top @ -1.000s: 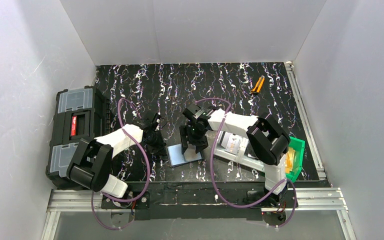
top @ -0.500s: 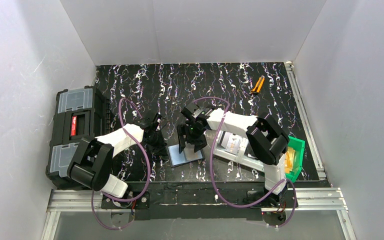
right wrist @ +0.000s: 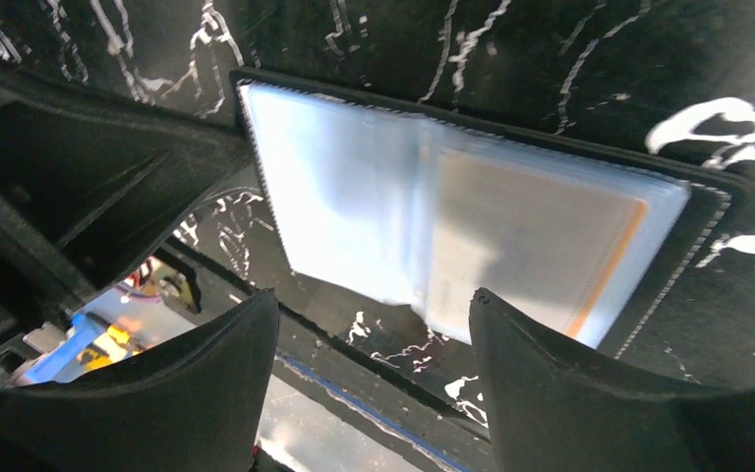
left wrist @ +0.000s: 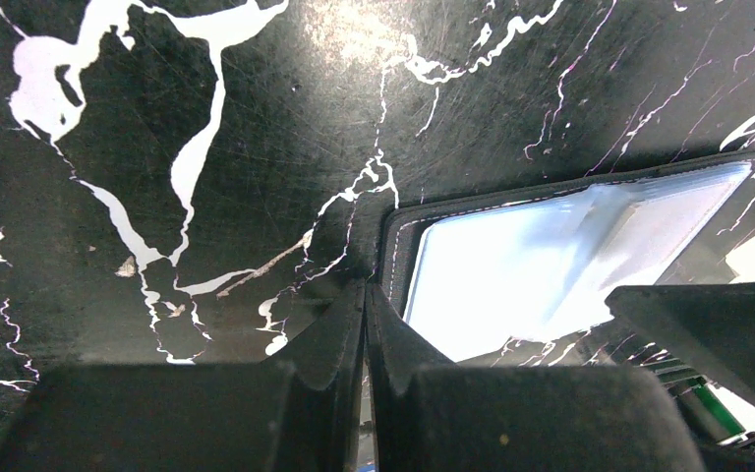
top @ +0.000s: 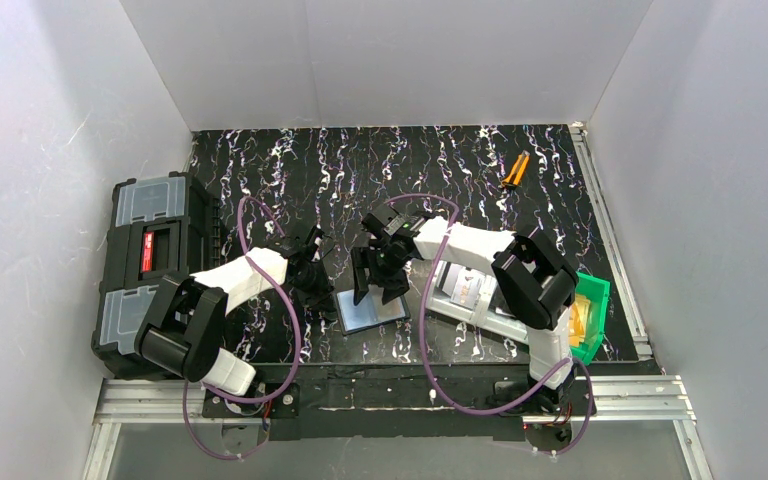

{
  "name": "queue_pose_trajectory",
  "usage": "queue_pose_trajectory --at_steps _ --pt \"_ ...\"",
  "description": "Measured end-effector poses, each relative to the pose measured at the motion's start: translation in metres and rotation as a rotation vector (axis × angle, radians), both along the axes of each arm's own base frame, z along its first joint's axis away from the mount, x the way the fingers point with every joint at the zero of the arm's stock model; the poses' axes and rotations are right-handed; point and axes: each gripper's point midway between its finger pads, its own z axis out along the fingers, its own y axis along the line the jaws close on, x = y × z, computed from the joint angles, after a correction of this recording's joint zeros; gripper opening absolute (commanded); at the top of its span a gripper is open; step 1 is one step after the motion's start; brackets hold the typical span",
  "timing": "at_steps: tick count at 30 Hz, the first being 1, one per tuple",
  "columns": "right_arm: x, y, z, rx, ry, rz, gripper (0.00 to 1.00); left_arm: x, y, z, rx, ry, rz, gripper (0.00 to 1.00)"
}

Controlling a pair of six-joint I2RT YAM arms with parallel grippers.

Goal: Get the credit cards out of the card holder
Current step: Remove the credit card from the card holder.

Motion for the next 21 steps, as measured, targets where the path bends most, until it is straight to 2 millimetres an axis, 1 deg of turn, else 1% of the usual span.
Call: queue_pose_trajectory --at_steps 3,6,11,16,21 --pt "0.005 -0.005 -0.004 -0.031 -0.022 -0.018 0.79 0.000 0.000 0.000 -0.001 0.000 0.000 0.01" --pt "0.011 -0.016 -0.010 -0.068 -0.038 -0.043 0.80 0.000 0.000 0.000 -0.001 0.000 0.000 0.01" --pt "0.010 -0.024 -0.011 -0.080 -0.034 -0.057 0.80 0.000 0.000 0.000 -0.002 0.001 -0.001 0.01" --pt "0.008 -0.021 -0.010 -0.062 -0.022 -0.050 0.81 0.000 -0.001 0.000 -0.004 0.002 -0.001 0.01" --pt "0.001 -0.010 -0.010 -0.005 0.039 -0.032 0.81 0.002 -0.003 -0.001 -0.008 0.000 -0.004 0.01"
